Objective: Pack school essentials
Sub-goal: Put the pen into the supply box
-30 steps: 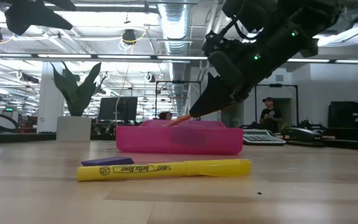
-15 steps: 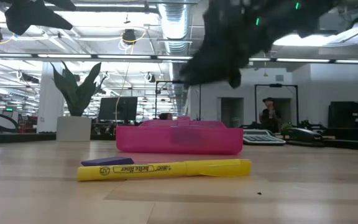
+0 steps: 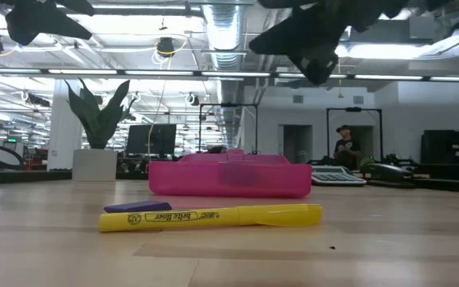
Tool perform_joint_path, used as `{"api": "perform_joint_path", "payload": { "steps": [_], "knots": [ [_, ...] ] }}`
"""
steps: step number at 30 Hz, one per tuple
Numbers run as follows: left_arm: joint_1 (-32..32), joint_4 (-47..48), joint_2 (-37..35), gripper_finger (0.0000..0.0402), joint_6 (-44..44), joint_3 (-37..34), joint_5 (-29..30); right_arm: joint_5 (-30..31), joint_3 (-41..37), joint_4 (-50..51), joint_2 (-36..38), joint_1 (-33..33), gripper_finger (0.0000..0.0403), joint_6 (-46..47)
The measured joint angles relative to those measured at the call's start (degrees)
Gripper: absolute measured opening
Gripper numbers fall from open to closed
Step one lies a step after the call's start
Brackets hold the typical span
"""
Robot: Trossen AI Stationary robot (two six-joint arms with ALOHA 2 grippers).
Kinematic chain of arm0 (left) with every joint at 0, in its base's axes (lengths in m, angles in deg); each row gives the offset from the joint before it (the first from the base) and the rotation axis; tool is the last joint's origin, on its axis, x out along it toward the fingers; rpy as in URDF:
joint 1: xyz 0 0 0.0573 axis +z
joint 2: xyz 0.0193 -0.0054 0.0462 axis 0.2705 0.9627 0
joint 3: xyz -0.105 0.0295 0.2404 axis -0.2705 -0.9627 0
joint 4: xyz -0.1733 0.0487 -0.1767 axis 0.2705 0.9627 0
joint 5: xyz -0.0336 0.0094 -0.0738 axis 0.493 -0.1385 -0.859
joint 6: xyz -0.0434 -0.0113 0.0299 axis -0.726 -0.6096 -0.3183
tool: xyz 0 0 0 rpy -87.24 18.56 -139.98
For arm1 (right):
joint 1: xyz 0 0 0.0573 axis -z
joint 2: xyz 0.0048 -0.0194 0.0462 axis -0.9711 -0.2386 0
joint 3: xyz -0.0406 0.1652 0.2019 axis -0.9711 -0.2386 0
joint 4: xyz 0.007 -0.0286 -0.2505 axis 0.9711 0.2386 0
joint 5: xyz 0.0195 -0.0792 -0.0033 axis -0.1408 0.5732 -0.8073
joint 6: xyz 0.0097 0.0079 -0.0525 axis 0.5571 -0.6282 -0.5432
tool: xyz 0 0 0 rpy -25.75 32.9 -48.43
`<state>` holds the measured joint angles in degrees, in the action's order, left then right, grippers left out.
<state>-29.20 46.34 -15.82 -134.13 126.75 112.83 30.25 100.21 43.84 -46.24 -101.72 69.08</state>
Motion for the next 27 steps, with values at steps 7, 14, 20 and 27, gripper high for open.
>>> {"api": "perform_joint_path", "payload": {
  "steps": [7, 14, 20, 27],
  "knots": [
    [-0.01, 0.70, 0.00, 0.0208, -0.48, 0.00, 0.04, 0.61, -0.19, -3.39, -7.13, -3.01, 0.0185, -4.95],
    [0.01, 0.85, 0.00, 0.0208, -0.57, 0.00, 0.02, 0.76, -0.16, -10.96, -14.22, -2.59, 0.0232, -6.53],
    [0.01, 0.85, 0.00, 0.0208, -0.74, 0.00, 0.08, 0.64, -0.16, -12.33, -18.20, -1.96, 0.0264, -9.91],
    [0.01, 1.53, 0.00, 0.0208, -1.29, 0.00, 0.12, 1.74, -0.03, -16.28, -23.60, -2.90, 0.0265, -10.31]
  ]
}}
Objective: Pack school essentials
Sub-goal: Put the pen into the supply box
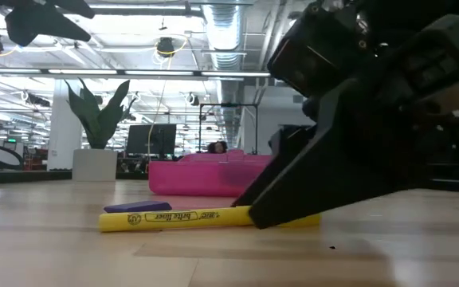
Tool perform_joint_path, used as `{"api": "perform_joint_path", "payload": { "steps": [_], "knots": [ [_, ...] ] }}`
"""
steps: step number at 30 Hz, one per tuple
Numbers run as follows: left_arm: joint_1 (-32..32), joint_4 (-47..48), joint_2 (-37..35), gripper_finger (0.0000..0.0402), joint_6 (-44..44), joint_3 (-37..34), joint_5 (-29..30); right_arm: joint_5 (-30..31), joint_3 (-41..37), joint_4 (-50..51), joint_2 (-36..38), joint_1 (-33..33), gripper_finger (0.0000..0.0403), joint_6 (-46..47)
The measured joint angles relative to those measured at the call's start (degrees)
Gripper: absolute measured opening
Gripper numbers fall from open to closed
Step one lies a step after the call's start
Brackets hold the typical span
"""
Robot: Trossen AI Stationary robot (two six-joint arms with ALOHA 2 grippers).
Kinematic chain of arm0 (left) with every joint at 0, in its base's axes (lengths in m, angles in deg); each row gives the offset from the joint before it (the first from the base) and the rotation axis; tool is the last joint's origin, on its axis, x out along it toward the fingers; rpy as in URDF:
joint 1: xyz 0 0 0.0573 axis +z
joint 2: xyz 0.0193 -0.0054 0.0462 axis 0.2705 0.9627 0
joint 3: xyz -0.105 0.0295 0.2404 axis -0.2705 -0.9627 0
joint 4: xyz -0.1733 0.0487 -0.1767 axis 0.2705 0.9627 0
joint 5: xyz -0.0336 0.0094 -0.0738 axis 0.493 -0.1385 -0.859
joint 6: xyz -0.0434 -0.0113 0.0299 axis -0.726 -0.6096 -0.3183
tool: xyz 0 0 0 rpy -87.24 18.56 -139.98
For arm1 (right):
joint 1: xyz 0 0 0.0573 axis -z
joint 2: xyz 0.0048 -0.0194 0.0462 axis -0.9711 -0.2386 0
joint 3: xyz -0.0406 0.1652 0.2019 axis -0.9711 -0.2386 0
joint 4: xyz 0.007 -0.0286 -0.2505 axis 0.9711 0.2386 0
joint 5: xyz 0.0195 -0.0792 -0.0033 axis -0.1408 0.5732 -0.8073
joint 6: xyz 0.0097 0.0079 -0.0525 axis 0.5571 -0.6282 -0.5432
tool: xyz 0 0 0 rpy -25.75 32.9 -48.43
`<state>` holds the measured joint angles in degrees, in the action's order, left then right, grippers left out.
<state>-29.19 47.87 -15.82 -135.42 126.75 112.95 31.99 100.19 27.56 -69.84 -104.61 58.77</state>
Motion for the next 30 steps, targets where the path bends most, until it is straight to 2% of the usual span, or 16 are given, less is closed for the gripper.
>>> {"api": "perform_joint_path", "payload": {
  "steps": [7, 15, 23, 30],
  "knots": [
    [-0.01, 3.45, -0.02, 0.0208, -5.27, 0.00, 0.39, 6.38, 0.36, -4.08, -5.84, -1.09, 0.0255, 3.17],
    [0.00, 4.48, 0.00, 0.0208, -6.08, 0.00, 0.39, 13.41, 0.26, -13.51, -10.55, -3.34, 0.0169, 3.21],
    [0.00, 5.26, -0.02, 0.0208, -6.40, 0.00, 0.44, 14.55, 0.09, -13.43, -10.59, -3.04, 0.0076, 3.72],
    [0.00, 5.60, -0.02, 0.0208, -6.72, 0.00, 0.42, 14.37, -0.04, -14.32, -9.82, -2.31, 0.0051, 5.00]
  ]
}}
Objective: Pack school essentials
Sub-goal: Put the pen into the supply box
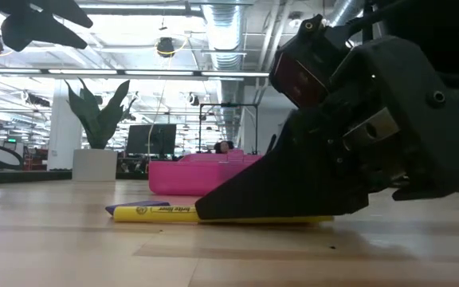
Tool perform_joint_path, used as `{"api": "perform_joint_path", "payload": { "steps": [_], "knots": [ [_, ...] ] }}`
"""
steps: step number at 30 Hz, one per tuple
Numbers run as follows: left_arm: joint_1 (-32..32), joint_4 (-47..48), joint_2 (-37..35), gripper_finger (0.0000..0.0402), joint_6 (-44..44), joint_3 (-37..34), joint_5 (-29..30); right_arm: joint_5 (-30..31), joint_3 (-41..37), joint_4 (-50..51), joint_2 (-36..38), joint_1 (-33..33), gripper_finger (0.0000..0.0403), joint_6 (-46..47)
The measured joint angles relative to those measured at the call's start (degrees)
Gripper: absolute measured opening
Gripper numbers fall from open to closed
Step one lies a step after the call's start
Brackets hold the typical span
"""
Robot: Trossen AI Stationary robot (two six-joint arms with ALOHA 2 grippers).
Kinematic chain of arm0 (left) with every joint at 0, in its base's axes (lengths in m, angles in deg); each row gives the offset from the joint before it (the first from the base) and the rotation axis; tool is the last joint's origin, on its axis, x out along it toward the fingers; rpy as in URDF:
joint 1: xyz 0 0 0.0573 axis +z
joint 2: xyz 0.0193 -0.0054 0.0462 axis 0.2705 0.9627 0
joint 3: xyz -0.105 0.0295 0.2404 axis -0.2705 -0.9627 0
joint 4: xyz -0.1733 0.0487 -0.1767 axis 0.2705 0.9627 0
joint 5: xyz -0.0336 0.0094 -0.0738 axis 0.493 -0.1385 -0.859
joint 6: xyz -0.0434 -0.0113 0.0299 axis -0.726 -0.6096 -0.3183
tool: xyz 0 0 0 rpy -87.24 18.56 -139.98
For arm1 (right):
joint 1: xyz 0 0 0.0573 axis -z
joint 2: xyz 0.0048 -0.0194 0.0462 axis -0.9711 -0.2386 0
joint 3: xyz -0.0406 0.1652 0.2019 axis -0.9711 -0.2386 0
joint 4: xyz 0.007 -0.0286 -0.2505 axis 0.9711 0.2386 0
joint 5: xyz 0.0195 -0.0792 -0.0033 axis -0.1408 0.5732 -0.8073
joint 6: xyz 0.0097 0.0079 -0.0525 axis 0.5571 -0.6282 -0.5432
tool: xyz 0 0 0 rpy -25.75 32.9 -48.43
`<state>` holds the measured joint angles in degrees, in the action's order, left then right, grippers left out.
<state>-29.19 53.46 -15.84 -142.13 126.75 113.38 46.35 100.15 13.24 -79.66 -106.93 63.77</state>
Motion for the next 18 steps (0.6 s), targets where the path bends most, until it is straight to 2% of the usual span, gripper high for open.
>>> {"api": "perform_joint_path", "payload": {
  "steps": [9, 18],
  "knots": [
    [0.00, 0.06, 0.00, 0.0208, 0.17, 0.00, 0.30, 0.40, -0.29, 1.60, 3.29, 0.17, 0.0048, 1.73],
    [0.00, 0.07, 0.02, 0.0208, 0.16, 0.00, 0.57, 1.53, -0.46, 8.39, 9.54, 1.54, 0.0047, 1.01]
  ]
}}
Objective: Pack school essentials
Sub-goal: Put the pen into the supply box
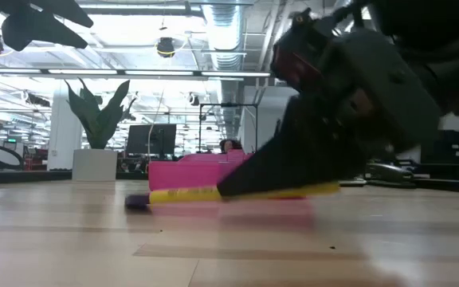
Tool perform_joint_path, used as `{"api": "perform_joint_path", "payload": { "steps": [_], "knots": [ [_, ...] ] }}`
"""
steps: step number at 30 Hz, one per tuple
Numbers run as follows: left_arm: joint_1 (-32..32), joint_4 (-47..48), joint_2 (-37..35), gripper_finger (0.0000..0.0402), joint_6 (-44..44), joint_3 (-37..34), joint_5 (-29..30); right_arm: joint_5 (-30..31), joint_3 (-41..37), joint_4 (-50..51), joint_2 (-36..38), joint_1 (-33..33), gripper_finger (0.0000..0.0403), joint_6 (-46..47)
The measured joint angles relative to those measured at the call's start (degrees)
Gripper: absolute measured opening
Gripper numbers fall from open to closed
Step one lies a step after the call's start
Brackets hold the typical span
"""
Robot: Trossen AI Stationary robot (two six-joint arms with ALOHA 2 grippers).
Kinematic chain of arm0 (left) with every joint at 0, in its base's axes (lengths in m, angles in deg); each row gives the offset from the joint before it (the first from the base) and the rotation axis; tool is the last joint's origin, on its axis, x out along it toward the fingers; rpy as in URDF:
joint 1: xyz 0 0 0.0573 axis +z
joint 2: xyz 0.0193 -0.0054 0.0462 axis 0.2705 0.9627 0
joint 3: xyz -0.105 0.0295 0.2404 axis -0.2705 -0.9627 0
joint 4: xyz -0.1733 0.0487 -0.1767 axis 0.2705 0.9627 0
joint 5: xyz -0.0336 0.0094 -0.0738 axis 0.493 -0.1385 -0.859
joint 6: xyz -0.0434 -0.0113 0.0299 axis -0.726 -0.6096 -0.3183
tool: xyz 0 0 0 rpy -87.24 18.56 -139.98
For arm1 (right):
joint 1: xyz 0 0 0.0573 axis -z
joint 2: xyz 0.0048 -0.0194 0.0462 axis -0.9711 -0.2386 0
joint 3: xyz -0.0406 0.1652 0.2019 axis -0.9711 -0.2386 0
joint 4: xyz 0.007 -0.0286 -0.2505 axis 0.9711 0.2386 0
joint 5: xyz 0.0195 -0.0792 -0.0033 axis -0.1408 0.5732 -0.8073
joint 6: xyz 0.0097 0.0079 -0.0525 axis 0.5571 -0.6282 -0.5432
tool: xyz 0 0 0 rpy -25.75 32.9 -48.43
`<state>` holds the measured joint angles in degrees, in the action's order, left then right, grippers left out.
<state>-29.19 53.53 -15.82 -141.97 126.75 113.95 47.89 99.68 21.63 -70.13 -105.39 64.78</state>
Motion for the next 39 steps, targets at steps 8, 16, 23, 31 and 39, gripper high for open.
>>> {"api": "perform_joint_path", "payload": {
  "steps": [8, 16, 23, 31, 39],
  "knots": [
    [0.00, -0.07, -0.01, 0.0208, -0.04, 0.00, 1.32, 0.47, 0.12, 3.32, 5.45, 2.44, 0.0047, -3.17],
    [0.00, -0.20, -0.01, 0.0208, -0.51, 0.00, 1.31, 0.77, 0.21, 7.99, 11.66, 7.18, 0.0047, -8.50],
    [0.00, -0.22, -0.01, 0.0208, -0.59, 0.00, 1.48, 0.74, 0.30, 11.98, 16.58, 11.80, 0.0047, -15.16],
    [-0.02, -0.22, -0.02, 0.0208, -0.59, 0.00, 1.49, -7.45, 0.30, 13.30, 17.35, 17.99, 0.0047, -18.53],
    [-0.01, -0.22, -0.02, 0.0208, -0.61, 0.00, 2.44, -11.35, -0.84, 13.65, 15.94, 21.96, 0.0047, -19.06]
  ]
}}
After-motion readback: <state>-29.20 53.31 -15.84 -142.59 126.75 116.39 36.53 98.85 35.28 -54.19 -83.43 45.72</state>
